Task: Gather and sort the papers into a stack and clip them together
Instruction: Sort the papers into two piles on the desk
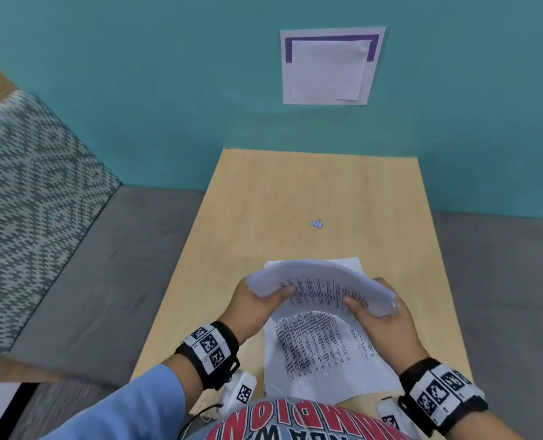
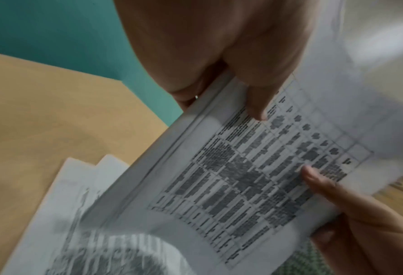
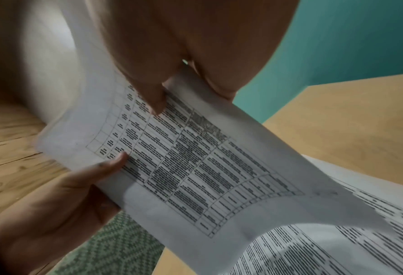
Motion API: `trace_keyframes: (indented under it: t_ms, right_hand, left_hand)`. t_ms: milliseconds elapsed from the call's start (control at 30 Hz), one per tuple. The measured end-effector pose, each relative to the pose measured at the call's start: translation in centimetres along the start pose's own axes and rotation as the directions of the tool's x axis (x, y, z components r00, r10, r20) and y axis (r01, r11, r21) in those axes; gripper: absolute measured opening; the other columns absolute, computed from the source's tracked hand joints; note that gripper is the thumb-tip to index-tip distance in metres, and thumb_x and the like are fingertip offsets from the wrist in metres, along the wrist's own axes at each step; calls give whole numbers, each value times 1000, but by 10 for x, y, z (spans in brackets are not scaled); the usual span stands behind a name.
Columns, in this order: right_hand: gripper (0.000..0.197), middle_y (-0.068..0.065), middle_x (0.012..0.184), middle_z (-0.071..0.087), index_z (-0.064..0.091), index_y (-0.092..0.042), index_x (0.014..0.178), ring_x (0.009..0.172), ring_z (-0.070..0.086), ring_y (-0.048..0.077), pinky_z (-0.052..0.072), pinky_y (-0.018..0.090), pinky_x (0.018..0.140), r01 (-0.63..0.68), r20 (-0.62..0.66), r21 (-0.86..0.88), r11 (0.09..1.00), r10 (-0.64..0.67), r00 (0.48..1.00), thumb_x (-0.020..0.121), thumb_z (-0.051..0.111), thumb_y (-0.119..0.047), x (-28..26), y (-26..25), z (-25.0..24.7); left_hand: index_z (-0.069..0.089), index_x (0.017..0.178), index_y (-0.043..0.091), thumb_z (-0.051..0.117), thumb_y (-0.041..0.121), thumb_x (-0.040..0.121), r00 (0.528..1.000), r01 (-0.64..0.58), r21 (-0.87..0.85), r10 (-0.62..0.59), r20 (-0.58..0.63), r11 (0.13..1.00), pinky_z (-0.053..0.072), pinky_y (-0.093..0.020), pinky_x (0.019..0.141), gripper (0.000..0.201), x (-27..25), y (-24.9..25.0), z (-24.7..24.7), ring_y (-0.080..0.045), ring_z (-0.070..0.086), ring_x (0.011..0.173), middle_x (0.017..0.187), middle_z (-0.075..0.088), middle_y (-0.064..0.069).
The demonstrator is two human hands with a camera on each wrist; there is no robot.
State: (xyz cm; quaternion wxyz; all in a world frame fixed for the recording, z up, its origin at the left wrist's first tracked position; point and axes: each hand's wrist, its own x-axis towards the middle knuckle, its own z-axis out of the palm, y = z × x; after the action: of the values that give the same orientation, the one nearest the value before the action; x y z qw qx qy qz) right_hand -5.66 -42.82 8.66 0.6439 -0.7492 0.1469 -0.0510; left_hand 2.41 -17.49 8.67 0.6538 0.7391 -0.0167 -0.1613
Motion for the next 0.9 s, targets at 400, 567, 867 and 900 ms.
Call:
trace_keyframes:
  t_ms: [400, 567, 867, 900]
  right_hand:
    - [17, -26, 89, 79, 75, -23, 105, 85, 73, -10, 57, 13, 81, -92, -34, -82, 992, 90, 995, 88, 81, -21, 20, 11, 12]
    - [26, -18, 97, 75, 70, -32, 102, 90, 71, 1, 56, 25, 80, -52, 64, -171, 984, 64, 996, 86, 82, -14, 25, 17, 10]
    - [9, -27, 69, 75, 73, -28, 87, 65, 70, -9, 51, 13, 66, -101, 50, -162, 982, 111, 993, 89, 79, -22, 35, -1, 6]
    - [4, -23, 74, 77, 75, -25, 91, 70, 72, -7, 53, 18, 70, -101, 54, -165, 981, 111, 992, 90, 79, -24, 35, -1, 6]
  left_hand:
    - [71, 122, 16, 76, 1, 94, 998, 59, -8, -59, 8, 998, 61, -18, 86, 33, 13, -6, -11, 2, 76, 98, 109, 79, 12]
    - [77, 116, 17, 84, 5, 88, 992, 34, 115, -47, 113, 993, 55, -19, 85, 31, 17, -7, -19, -4, 74, 97, 107, 81, 7]
    - [79, 112, 24, 86, 20, 88, 963, -270, 286, 251, 102, 920, 55, -22, 95, 25, 22, 58, -36, -6, 75, 105, 109, 81, 10]
    - [77, 116, 25, 87, 21, 88, 946, -324, 314, 294, 139, 892, 55, -21, 97, 30, 21, 69, -37, -8, 75, 107, 109, 81, 10]
